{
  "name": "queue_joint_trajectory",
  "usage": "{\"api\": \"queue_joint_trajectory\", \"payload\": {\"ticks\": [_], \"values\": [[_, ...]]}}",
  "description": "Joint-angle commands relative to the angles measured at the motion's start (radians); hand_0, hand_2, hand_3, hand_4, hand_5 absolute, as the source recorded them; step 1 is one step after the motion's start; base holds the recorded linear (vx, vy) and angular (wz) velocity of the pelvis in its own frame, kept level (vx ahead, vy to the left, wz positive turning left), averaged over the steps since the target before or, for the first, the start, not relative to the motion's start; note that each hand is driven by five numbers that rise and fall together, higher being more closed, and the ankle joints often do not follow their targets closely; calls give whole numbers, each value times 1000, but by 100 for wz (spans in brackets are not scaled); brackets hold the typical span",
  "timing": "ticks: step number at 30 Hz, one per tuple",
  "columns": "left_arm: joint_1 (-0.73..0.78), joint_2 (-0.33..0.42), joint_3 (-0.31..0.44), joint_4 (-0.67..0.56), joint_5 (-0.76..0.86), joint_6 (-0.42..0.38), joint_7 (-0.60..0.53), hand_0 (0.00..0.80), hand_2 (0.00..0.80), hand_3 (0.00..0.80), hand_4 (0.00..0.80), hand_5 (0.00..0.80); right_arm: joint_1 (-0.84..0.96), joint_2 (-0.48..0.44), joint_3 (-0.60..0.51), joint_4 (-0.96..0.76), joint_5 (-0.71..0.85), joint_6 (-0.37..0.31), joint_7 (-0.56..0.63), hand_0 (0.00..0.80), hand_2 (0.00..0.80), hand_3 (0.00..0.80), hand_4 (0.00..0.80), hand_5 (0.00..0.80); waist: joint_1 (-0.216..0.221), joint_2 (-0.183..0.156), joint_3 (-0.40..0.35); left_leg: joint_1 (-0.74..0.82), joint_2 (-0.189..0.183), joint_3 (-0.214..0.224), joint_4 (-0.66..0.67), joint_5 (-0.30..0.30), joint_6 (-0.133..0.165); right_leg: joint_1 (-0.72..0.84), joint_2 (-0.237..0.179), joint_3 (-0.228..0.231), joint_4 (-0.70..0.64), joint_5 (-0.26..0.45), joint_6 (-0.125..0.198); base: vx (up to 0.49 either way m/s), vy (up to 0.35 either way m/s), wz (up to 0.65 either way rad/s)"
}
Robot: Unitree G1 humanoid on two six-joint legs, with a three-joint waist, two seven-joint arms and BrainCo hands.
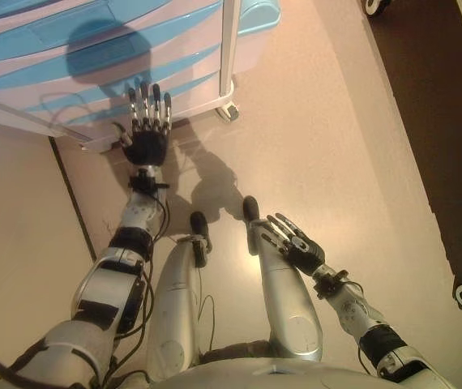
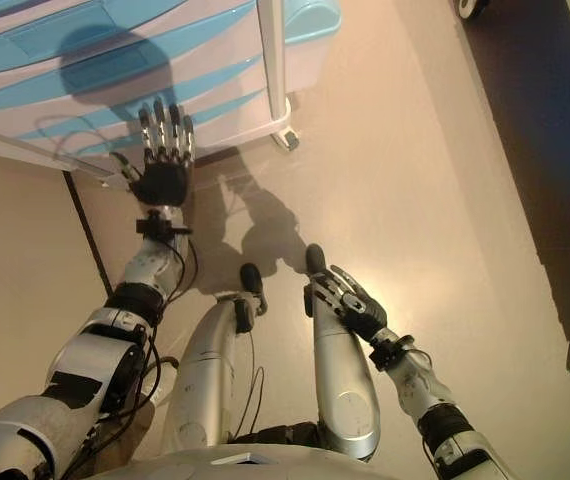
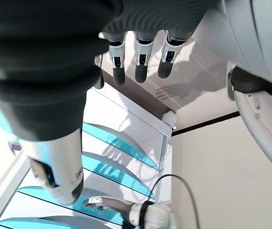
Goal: Open the drawer and pick up the medicine
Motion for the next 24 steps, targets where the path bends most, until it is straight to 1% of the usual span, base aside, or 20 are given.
{"api": "queue_joint_trajectory", "payload": {"ticks": [1, 5, 9, 18, 24], "values": [[-30, 38, 25, -59, -18, -45, 16, 0, 0, 0, 0, 0, 113, -23, 69, 1, 7, 22, 37, 0, 0, 0, 0, 0, -8, 35, -17, 25, -20, 4, -108, -42, -12, -20, 23, -30, 98, -104, -30, 8, 47, -1], [-81, 68, 19, -32, -30, -71, 25, 0, 0, 0, 0, 0, 118, -33, 70, 16, 3, 7, 57, 0, 0, 0, 0, 0, -21, 37, -17, 17, -19, 15, -111, -44, -11, -30, 23, -26, 83, -95, -31, 7, 44, -6], [-111, 92, 24, -18, -63, -74, 37, 0, 0, 0, 0, 0, 123, -37, 70, 23, 1, 0, 67, 0, 0, 0, 0, 0, -25, 38, -17, 7, -19, 19, -104, -49, -8, -41, 24, -23, 82, -92, -32, 7, 27, -5], [-159, 119, 92, 26, -76, -66, 47, 0, 0, 0, 0, 0, 124, -35, 68, 56, 1, -17, 96, 0, 0, 0, 0, 0, -28, 28, -17, -3, -17, 18, -96, -57, -7, -44, 26, -22, 66, -86, -33, 0, 0, 0], [-159, 112, 130, 10, -76, -74, 32, 0, 0, 0, 0, 0, 127, -27, 68, 65, 4, -27, 100, 0, 0, 0, 0, 0, -22, 21, -17, -9, -16, 12, -87, -65, -5, -43, 28, -25, 64, -86, -34, 0, 0, 0]]}}
